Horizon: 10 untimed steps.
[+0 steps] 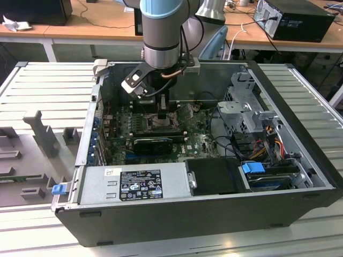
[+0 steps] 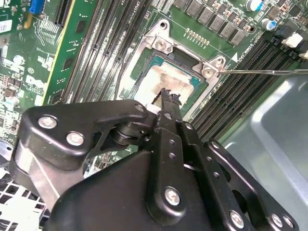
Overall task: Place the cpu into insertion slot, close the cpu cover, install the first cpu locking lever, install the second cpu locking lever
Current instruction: 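Place the cpu into insertion slot, then close the cpu cover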
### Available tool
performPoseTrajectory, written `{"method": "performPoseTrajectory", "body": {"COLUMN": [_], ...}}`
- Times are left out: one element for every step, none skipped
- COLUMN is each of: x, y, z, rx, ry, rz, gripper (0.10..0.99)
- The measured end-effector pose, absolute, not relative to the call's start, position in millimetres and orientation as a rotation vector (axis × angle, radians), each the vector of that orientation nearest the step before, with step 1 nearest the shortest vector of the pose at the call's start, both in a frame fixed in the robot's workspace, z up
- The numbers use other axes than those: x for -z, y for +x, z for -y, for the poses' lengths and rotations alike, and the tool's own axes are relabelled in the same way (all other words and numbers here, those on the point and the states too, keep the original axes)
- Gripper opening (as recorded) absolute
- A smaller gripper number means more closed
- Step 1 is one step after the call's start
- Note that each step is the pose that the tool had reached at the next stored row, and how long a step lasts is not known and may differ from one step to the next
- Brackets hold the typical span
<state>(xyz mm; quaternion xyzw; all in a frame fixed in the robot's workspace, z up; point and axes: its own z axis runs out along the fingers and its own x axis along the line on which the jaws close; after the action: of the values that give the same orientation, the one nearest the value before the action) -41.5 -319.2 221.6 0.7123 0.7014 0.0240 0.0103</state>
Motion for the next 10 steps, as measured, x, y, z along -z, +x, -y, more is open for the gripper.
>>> {"method": "performPoseTrajectory", "body": {"x": [-224.8, -226.0, -226.4, -226.7, -226.8, -226.7, -226.8, -226.7, -226.8, -226.8], "y": [-41.5, -41.7, -41.7, -41.7, -41.6, -40.2, -37.8, -36.1, -34.3, -31.7], "z": [319.2, 319.2, 319.2, 319.1, 319.7, 319.9, 320.0, 320.2, 320.5, 320.7], "rx": [-0.075, -0.075, -0.075, -0.075, -0.081, -0.081, -0.08, -0.08, -0.08, -0.08], "ry": [2.223, 2.223, 2.223, 2.223, 2.226, 2.226, 2.226, 2.227, 2.227, 2.227], "rz": [-2.189, -2.189, -2.189, -2.189, -2.191, -2.192, -2.191, -2.191, -2.191, -2.191], "gripper": [0.106, 0.106, 0.106, 0.106, 0.106, 0.106, 0.106, 0.106, 0.106, 0.106]}}
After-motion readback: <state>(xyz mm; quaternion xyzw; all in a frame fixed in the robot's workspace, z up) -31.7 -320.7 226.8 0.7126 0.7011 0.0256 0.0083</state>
